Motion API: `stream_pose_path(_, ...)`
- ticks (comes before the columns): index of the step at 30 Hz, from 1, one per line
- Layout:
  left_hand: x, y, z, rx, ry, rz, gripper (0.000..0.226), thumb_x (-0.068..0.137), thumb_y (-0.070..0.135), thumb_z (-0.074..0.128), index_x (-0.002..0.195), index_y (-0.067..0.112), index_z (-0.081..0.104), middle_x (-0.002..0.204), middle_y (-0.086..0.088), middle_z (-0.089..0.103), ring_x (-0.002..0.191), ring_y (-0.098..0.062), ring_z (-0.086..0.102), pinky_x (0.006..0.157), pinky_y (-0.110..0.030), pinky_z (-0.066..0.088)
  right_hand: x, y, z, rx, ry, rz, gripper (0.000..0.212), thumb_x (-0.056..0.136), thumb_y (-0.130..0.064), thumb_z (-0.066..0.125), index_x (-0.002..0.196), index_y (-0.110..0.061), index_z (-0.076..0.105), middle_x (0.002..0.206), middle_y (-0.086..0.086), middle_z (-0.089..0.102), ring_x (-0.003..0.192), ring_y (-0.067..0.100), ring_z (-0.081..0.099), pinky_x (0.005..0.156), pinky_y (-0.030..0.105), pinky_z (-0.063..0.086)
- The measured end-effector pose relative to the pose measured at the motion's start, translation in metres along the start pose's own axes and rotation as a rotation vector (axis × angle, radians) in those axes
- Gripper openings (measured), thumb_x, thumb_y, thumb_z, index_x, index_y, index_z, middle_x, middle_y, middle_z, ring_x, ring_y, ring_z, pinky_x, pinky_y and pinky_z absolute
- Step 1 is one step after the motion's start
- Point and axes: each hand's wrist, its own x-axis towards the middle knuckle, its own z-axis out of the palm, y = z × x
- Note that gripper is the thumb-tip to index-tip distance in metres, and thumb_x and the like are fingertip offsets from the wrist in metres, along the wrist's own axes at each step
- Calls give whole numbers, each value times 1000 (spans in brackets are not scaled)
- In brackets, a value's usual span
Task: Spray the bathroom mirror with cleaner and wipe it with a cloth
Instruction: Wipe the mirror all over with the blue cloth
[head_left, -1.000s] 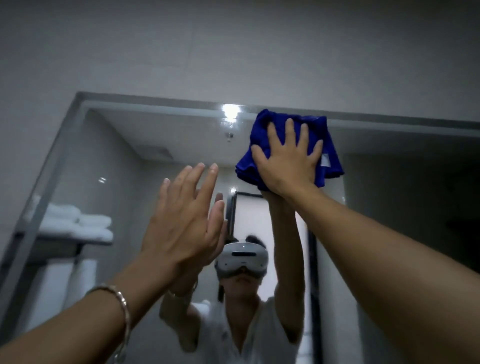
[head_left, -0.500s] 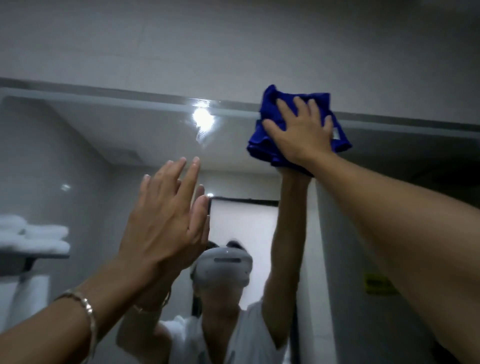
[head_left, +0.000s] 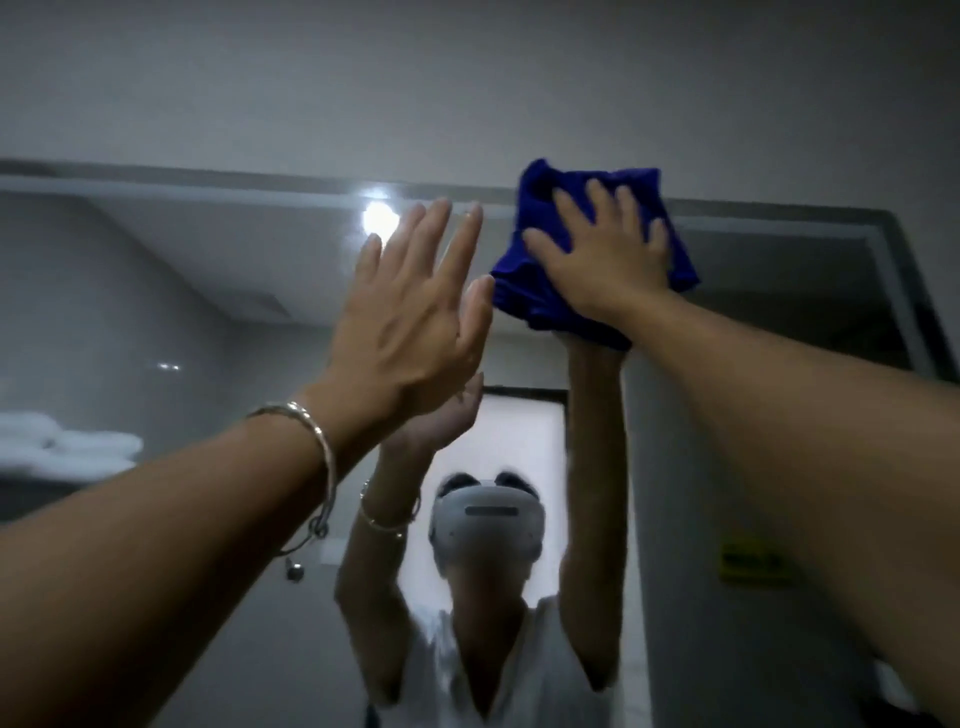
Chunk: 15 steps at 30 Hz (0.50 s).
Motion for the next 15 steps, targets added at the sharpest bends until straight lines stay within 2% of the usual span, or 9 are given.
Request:
stream_pose_path(3,-2,11,6,52,-40,-43,66,92,48,8,149,15,13,155,-12,18,143,-25,15,114,-41,13,-1,81,-18,-27,28,134,68,92,-68,19,150,-34,14,160,-1,4,146,24,-2,116,52,1)
stream_pose_path(5,-11,4,3,77,-72,-66,67,91,48,7,149,15,12,155,-12,18,143,-25,15,114,-43,12,-4,106,-27,-7,13,193,68,93,-67,18,151,-31,14,160,2,4,146,26,-2,116,53,1)
stream_pose_path(9,-37,-13,-10,86,-69,-115,67,92,47,11,148,11,17,153,-14,23,141,-27,20,112,-49,17,6,67,-18,26,38,331,64,96,-57,19,152,-28,12,160,4,1,146,31,-7,113,58,-5)
stream_pose_path(11,-47,-13,-11,82,-77,-120,67,92,47,11,148,10,20,152,-16,25,140,-29,22,111,-51,19,6,15,-8,-8,29,194,63,96,-55,22,152,-28,12,161,3,0,146,29,-7,113,58,-7)
stream_pose_path(15,-44,3,0,-2,-37,-161,69,91,49,9,147,9,21,151,-16,26,139,-30,23,111,-55,19,-33,-73,16,-85,-44,-363,62,97,-53,28,152,-30,9,161,1,-2,146,27,-6,113,56,-8)
